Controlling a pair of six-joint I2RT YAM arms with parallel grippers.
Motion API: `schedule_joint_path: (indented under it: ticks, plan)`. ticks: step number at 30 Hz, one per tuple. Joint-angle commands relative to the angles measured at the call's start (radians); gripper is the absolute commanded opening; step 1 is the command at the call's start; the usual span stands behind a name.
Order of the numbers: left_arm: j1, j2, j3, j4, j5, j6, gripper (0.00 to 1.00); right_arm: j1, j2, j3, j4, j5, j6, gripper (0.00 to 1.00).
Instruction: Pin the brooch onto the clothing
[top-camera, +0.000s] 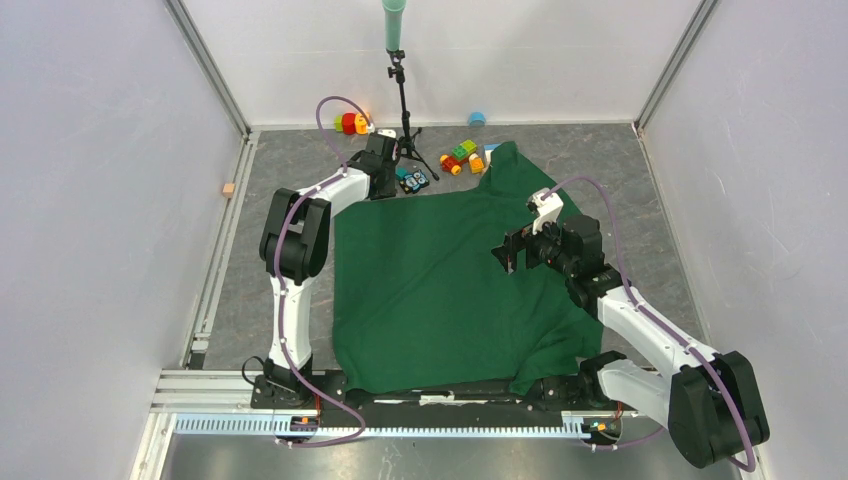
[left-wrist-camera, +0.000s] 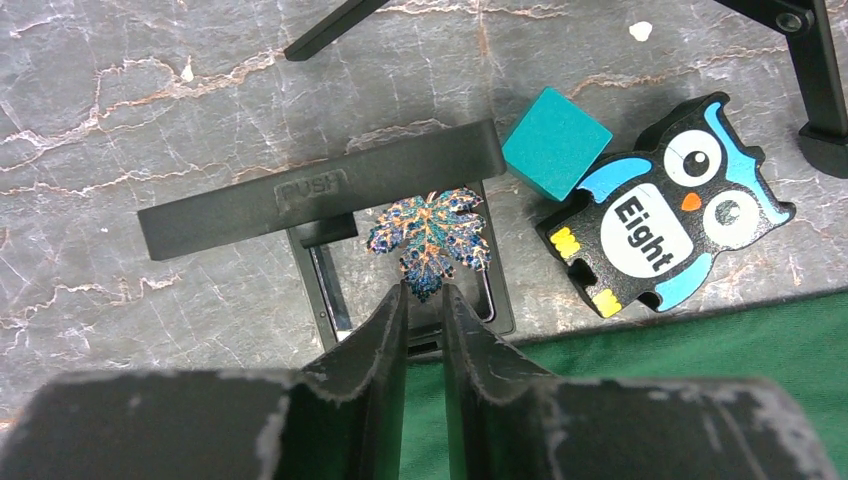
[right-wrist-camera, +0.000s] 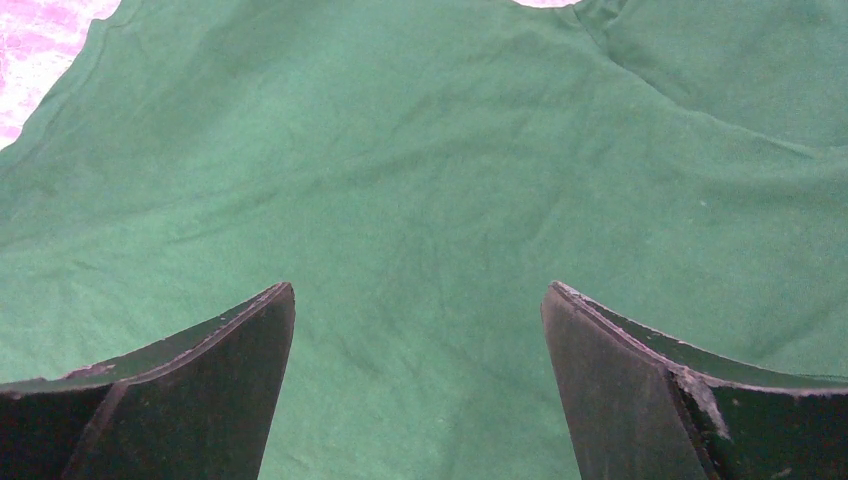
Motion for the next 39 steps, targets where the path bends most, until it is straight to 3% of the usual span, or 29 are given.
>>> schedule_joint_path:
  ticks: [1,23,39]
  plan:
    - [-0.004,-0.008,0.039,0.018,0.013,0.050,0.23,-0.007,0.003,-0.004,0.034,-0.018,0.006,0.98]
    - [-0.004,-0.216,-0.182,0.139,0.095,-0.007,0.07,-0.008,0.004,-0.010,0.043,-0.029,0.014,0.98]
    - [0.000,-0.039,0.038,0.029,0.003,-0.011,0.56,-0.011,0.005,-0.017,0.048,-0.037,0.013,0.98]
